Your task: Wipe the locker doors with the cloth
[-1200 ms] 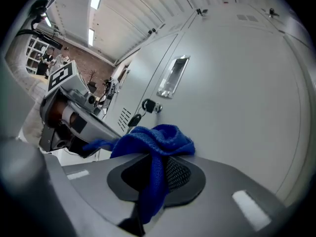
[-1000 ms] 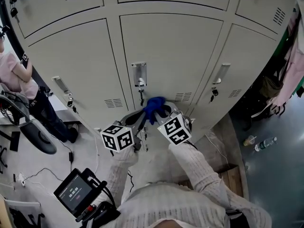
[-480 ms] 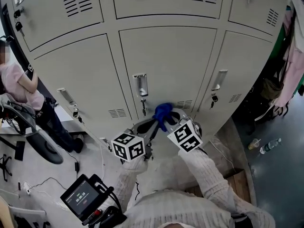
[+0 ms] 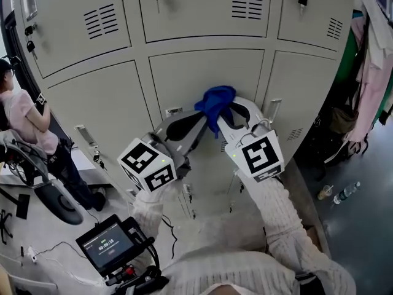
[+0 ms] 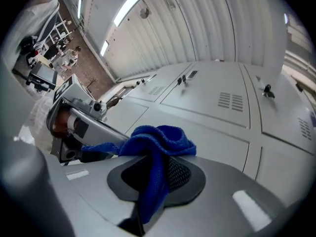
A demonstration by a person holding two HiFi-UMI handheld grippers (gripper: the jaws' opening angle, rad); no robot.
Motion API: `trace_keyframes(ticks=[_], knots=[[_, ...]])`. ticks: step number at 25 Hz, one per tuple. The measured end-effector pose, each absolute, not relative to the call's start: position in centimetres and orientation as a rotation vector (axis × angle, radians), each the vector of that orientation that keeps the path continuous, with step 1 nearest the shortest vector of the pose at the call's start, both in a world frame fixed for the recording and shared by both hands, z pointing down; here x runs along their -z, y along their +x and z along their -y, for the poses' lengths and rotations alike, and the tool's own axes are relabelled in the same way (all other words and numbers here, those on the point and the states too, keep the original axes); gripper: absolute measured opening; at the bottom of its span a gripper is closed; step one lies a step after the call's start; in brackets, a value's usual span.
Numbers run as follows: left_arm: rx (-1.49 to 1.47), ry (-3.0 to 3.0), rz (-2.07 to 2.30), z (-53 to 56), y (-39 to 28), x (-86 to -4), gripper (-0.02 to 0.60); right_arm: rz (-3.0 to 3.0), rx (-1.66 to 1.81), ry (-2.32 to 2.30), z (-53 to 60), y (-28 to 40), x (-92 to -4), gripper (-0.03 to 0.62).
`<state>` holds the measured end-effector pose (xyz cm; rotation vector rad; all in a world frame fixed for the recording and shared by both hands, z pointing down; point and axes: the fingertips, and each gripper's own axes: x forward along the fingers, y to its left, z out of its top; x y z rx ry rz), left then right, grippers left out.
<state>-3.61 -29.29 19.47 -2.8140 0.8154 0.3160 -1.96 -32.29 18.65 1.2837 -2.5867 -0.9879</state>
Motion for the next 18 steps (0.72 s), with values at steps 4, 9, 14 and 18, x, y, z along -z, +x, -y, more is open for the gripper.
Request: trace_keyframes(ticks=[4,9,14,18], knots=[[-0.422,-2.695,-0.859,29.3,-4.0,-15.0,0.005,2.589,1.130,1.350,31.7,-1.9,-14.1,0.055],[-0.455,-2.642,-0.900,30.3,-4.4,-12.6,0.005,2.553,1.198,1.395,32.4,-1.9,-11.1,0.055],[-0.460,-2.608,-0.988,31.7,-5.7,-11.8,0.005,2.537,1.110,1.413,34.8,-1.6,-11.0,0.055],[-0.438,-2.637,-0.956,32.1,-5.2,-12.1,0.005,2.575,1.074,1.405,35.3,-1.6,-11.1,0.057]])
